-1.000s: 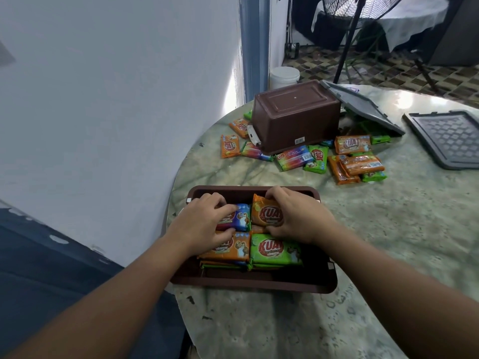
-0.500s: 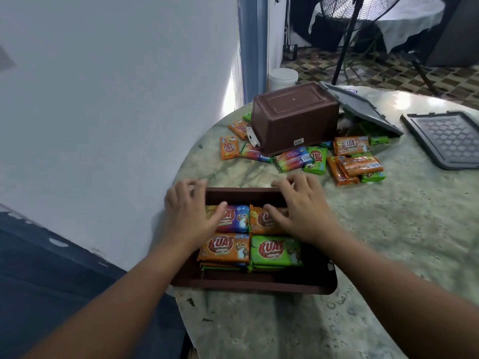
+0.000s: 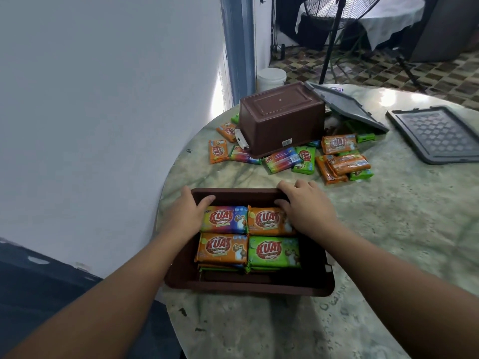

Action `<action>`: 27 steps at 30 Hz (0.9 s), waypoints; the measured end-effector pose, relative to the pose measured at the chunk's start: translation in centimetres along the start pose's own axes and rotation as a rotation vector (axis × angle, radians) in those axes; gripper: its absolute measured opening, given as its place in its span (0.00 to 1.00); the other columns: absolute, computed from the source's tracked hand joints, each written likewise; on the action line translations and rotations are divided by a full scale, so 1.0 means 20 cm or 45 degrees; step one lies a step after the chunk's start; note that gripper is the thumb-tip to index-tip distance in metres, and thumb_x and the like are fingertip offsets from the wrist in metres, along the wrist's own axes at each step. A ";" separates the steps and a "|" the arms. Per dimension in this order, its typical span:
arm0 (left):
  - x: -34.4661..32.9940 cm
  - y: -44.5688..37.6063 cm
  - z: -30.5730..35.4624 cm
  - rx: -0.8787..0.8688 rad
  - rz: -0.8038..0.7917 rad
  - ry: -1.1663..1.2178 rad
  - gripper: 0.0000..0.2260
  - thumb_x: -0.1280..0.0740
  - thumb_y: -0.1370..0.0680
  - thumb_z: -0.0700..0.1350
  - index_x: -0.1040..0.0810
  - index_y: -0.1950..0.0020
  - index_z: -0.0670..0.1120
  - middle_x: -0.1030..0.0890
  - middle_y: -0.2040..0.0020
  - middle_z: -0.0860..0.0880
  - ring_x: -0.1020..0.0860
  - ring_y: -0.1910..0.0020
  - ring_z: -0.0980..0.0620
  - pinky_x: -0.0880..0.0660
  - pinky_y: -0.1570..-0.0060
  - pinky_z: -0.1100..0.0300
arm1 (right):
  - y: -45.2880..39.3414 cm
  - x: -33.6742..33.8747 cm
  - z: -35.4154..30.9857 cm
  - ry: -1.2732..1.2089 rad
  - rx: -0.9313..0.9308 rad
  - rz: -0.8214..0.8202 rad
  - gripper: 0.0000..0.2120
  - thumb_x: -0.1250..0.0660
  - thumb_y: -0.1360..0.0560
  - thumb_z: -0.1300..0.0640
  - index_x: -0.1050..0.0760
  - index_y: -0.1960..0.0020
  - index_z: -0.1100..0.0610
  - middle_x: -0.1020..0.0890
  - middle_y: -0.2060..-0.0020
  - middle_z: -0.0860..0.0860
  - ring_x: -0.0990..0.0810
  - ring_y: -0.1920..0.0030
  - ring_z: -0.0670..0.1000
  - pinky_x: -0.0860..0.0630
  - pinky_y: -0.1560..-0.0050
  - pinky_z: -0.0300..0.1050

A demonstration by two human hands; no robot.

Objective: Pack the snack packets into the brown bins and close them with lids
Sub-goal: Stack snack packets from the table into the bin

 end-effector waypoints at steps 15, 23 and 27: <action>-0.23 -0.03 0.49 -0.190 -0.059 -0.061 0.26 0.38 0.20 0.66 0.35 0.38 0.45 0.20 0.48 0.43 0.20 0.52 0.42 0.29 0.63 0.52 | 0.12 0.12 0.46 0.028 -0.239 0.052 0.14 0.37 0.19 0.41 0.30 0.37 0.46 0.23 0.43 0.54 0.26 0.40 0.59 0.24 0.45 0.54; -0.15 0.01 0.56 -0.319 0.085 -0.249 0.26 0.42 0.20 0.64 0.29 0.33 0.45 0.29 0.36 0.43 0.32 0.37 0.42 0.31 0.39 0.48 | 0.11 0.14 0.48 -0.073 -0.330 0.024 0.31 0.52 0.23 0.25 0.24 0.40 0.44 0.22 0.48 0.52 0.24 0.43 0.57 0.23 0.47 0.54; -0.09 -0.02 0.76 -0.498 0.156 -0.091 0.21 0.43 0.20 0.63 0.25 0.36 0.50 0.27 0.40 0.47 0.32 0.40 0.46 0.30 0.39 0.48 | 0.03 0.21 0.49 -0.258 -0.407 0.010 0.40 0.59 0.23 0.24 0.17 0.49 0.49 0.18 0.57 0.49 0.19 0.51 0.54 0.21 0.51 0.51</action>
Point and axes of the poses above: each hand's wrist, its own y-axis away from the middle knuckle, its own x-axis out of the back of the hand, z = x × y, the point moved 10 cm from there along -y, towards the middle knuckle
